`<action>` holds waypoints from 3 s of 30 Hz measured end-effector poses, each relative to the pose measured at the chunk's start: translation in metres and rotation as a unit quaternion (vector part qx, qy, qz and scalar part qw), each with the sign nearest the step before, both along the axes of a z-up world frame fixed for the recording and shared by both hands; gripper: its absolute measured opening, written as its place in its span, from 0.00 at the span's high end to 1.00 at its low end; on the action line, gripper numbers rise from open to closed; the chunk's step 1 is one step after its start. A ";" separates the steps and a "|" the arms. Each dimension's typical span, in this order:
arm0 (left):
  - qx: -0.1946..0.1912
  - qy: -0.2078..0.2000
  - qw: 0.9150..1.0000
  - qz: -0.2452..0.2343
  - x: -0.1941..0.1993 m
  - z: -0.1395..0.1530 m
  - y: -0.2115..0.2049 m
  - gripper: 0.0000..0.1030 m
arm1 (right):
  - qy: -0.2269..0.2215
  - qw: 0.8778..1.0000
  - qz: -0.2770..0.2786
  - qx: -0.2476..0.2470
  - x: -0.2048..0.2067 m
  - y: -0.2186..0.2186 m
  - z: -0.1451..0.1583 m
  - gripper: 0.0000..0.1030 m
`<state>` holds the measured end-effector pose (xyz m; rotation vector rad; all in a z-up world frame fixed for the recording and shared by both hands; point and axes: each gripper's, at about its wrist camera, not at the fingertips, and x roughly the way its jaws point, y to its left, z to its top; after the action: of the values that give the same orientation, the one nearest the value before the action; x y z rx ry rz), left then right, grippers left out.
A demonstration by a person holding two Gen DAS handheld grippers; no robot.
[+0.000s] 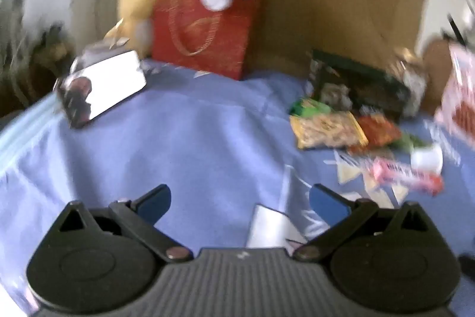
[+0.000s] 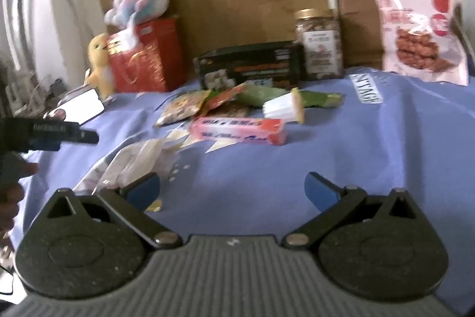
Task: Organize snacks
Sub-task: 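Grasp the clear bag of brown snacks with the left gripper, then carry the clear bag into the black box and open the left gripper, then grasp the pink UHA candy box with the left gripper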
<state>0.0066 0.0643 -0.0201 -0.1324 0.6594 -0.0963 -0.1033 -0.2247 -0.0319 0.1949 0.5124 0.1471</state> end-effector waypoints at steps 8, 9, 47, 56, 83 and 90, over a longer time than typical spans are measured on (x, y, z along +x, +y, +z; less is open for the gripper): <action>-0.158 0.047 0.984 -0.069 0.012 -0.012 0.040 0.39 | 0.034 0.995 0.096 -0.005 0.018 0.020 -0.002 0.47; -0.173 0.054 0.979 -0.095 0.013 -0.011 0.038 0.45 | 0.039 0.993 0.108 -0.006 0.020 0.023 -0.003 0.50; -0.102 -0.071 0.954 -0.273 0.188 0.093 -0.143 0.57 | -0.085 0.988 0.105 -0.070 0.200 -0.011 0.061 0.70; -0.105 -0.037 0.966 -0.231 0.262 0.051 -0.161 0.57 | -0.053 0.994 0.066 -0.066 0.273 -0.036 0.037 0.68; -0.035 0.062 0.965 -0.253 0.161 0.001 -0.150 0.54 | 0.086 0.992 0.010 0.089 0.169 -0.110 -0.016 0.56; -0.120 0.013 0.968 -0.222 0.128 0.032 -0.096 0.47 | 0.017 0.990 0.007 0.140 0.129 -0.115 0.007 0.56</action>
<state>0.1346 -0.0317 0.0118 -0.2167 0.6927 -0.6080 0.0260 -0.3398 -0.0249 0.4689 0.5253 0.2311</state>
